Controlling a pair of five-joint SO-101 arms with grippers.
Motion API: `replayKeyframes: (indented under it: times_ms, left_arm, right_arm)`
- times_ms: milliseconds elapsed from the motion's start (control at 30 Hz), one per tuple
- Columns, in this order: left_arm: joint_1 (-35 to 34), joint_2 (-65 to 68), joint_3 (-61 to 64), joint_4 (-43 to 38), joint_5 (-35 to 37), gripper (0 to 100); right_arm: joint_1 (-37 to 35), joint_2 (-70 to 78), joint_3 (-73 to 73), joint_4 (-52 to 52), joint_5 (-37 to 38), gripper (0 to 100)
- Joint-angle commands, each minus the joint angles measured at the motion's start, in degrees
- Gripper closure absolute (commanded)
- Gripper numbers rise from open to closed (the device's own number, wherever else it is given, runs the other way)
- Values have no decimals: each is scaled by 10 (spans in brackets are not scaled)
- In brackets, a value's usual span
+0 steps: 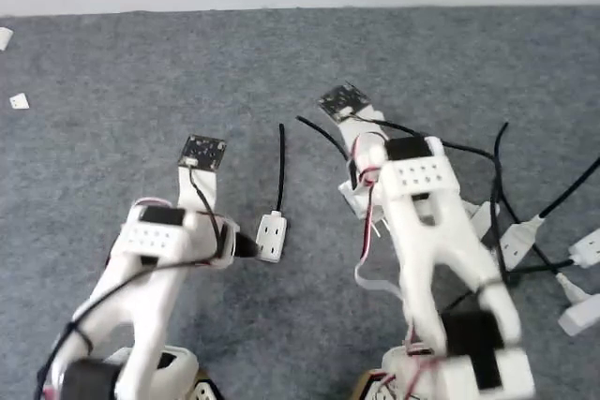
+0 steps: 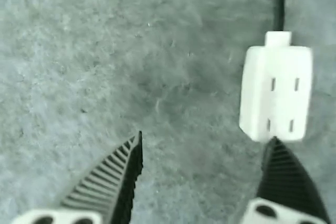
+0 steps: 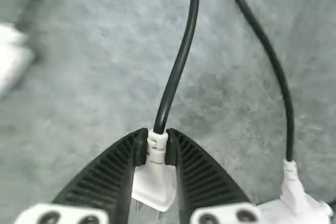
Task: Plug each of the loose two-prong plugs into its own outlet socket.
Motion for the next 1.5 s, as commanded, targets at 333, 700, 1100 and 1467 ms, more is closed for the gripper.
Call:
replayKeyframes:
  times_ms: [333, 700, 1100, 1467]
  left_arm:
    - [-22, 150, -140, 54, -99, 961]
    - [18, 77, -87, 69, -183, 971]
    - [84, -212, 102, 29, -222, 967]
    - [9, -263, 122, -21, -154, 966]
  right_arm:
    - [-227, -327, -26, 97, -67, 991]
    - [-278, -187, -2, 39, -95, 991]
    - [-279, -171, 11, 22, -94, 991]
    - [-260, -174, 54, -44, -135, 991]
